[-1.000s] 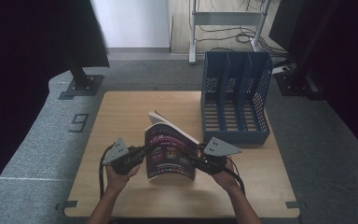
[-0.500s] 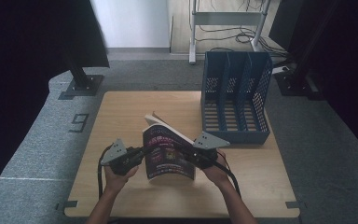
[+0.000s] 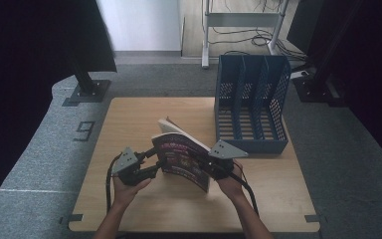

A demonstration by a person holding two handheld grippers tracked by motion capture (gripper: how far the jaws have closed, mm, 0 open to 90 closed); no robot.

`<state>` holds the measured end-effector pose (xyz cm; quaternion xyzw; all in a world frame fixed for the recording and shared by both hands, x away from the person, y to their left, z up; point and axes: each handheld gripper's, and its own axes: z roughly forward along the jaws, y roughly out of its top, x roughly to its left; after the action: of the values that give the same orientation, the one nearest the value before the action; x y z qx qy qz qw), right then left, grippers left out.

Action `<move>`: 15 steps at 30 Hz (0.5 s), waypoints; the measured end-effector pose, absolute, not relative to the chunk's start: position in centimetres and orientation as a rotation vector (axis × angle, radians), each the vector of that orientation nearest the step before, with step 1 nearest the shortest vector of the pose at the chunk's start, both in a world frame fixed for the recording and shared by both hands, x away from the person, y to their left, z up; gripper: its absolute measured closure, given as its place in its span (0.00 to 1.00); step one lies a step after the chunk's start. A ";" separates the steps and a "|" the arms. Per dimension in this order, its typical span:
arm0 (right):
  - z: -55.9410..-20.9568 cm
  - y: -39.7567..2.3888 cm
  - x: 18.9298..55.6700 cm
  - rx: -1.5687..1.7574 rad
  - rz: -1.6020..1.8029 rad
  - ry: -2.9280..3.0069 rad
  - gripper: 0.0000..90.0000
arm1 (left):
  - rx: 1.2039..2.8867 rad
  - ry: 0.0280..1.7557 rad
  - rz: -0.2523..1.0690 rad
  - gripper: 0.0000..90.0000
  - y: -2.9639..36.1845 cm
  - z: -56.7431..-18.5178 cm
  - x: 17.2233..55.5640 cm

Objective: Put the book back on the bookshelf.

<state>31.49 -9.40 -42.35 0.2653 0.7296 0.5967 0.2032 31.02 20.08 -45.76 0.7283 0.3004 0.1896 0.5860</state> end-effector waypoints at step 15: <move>-39.8 -12.2 30.5 0.767 1.680 1.926 0.91 | 1.748 0.764 0.394 0.47 19.9 -46.6 31.4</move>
<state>30.46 -12.17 -39.84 0.2794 0.7016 0.6122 0.2344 31.40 19.95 -46.59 0.7422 0.3246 0.1672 0.5620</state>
